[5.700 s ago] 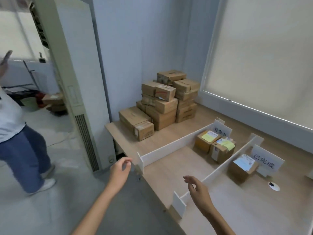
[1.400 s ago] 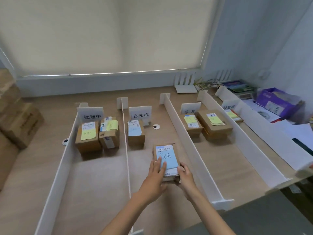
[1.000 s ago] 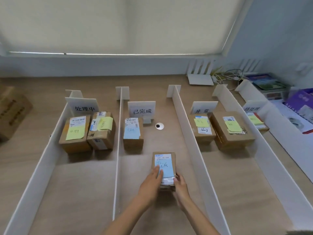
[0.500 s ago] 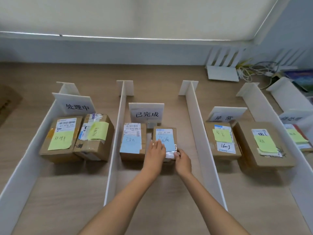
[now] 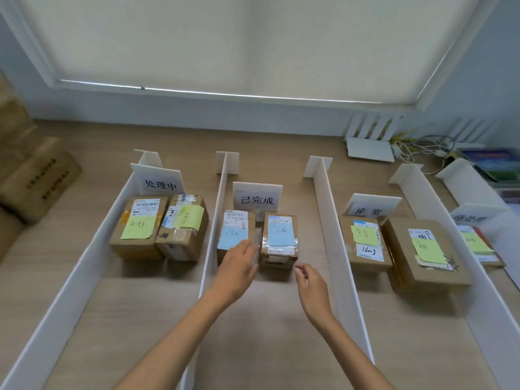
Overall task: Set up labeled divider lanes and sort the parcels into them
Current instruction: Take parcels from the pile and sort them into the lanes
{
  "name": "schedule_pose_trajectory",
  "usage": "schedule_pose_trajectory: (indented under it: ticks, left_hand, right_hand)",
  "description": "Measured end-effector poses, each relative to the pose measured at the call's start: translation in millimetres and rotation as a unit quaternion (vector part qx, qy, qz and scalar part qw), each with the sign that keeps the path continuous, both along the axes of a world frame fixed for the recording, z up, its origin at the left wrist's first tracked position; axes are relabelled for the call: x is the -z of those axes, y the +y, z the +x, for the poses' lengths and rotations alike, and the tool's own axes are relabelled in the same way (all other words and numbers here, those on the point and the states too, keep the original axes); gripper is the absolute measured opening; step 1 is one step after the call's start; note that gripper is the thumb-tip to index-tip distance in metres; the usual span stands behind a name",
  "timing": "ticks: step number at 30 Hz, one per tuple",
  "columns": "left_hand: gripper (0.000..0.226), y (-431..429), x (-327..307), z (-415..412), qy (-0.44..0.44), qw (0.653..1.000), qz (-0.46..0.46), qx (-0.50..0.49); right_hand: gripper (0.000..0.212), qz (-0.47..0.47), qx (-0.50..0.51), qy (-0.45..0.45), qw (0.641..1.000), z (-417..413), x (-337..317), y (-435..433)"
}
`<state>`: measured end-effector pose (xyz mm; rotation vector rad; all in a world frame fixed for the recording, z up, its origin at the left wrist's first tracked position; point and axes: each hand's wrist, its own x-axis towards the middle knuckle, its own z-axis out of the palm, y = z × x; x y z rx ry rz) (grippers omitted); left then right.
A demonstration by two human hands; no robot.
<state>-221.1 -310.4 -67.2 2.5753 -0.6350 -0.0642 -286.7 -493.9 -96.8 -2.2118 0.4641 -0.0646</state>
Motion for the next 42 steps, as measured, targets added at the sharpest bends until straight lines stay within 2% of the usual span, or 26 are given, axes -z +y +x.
schedule_pose_trajectory:
  ticks: [5,10,14,18,24,33,37,42]
  left_hand:
    - [0.038,77,-39,-71,0.002,0.994,-0.06,-0.094]
    - [0.03,173,-72,-159,-0.011,0.972,-0.111,-0.206]
    - [0.025,254,-80,-236,-0.001,0.94,-0.134,-0.315]
    - [0.023,328,-88,-302,0.016,0.915,-0.115,-0.388]
    - [0.025,438,-93,-368,0.015,0.863,-0.138,-0.486]
    - [0.018,612,-101,-407,-0.009,0.841,-0.181,-0.509]
    - [0.021,674,-112,-395,-0.022,0.85,-0.165,-0.499]
    - [0.022,711,-120,-357,-0.023,0.864,-0.177,-0.472]
  right_hand:
    - [0.024,0.0,-0.063,-0.035,0.997,-50,-48,47]
    - [0.021,0.036,-0.139,-0.072,0.987,-109,-80,117]
    - [0.019,0.052,-0.214,-0.068,0.973,-150,-83,180]
    - [0.017,0.048,-0.282,-0.046,0.957,-176,-92,249]
    - [0.019,0.07,-0.363,-0.041,0.928,-207,-106,357]
    - [0.027,0.083,-0.378,-0.058,0.92,-203,-118,533]
    - [0.031,0.106,-0.338,-0.087,0.931,-189,-132,588]
    - [0.022,0.059,-0.343,-0.122,0.929,-150,-166,633]
